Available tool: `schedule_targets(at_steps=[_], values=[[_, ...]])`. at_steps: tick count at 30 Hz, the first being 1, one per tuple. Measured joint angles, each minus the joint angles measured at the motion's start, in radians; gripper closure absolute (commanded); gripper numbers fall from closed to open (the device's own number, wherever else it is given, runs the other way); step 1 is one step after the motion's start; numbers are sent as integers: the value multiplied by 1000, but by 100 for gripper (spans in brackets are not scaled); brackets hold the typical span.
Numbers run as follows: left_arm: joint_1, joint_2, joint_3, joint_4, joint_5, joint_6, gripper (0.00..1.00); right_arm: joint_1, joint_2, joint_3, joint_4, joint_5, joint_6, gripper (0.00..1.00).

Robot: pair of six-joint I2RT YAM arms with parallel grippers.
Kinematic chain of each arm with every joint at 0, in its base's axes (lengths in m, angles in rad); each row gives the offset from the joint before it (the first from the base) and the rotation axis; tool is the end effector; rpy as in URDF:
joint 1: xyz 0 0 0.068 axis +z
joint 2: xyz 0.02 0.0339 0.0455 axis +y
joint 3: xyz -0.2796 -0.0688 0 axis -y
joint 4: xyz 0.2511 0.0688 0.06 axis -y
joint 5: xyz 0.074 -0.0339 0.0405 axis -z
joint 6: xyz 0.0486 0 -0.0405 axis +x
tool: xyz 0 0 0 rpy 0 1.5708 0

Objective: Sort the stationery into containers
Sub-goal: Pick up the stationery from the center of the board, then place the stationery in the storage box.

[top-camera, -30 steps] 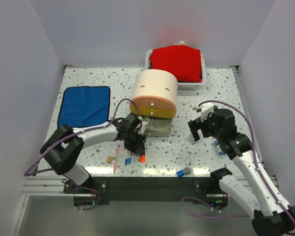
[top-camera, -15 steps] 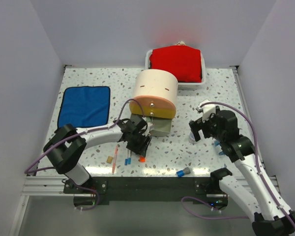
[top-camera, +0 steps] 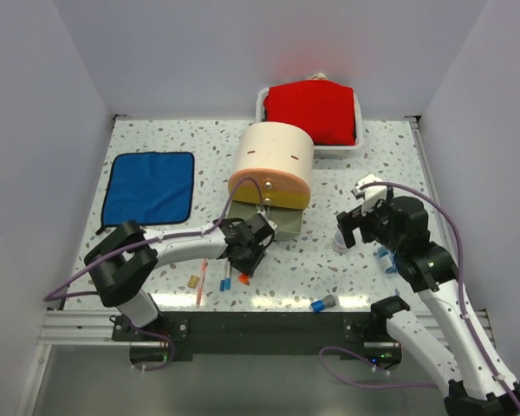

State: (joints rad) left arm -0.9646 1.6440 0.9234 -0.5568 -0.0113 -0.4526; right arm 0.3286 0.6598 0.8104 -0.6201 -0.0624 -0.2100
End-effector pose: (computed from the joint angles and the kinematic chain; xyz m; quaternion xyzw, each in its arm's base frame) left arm 0.1738 -0.2497 0.1544 0.2497 0.9572 -0.0909 0.1146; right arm 0.1387 0.0505 0.3265 -0.2424 0.8167 0.0575 0.5205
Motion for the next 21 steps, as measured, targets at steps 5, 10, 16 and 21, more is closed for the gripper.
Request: schedule_targets(at_steps=[5,10,16,21], values=[[-48,-45,-38,29,-20,21,100,0,-8,0,-3,-9,-14,1],[-73,-58,-34,-9,23,138,100,0,9,12,-4,-8,-44,1],[-77,-89,143,-122,216,423,100,0,62,52,2,-5,-64,1],[-70,-145,348,-255,352,834,100,0,71,53,14,13,-108,1]])
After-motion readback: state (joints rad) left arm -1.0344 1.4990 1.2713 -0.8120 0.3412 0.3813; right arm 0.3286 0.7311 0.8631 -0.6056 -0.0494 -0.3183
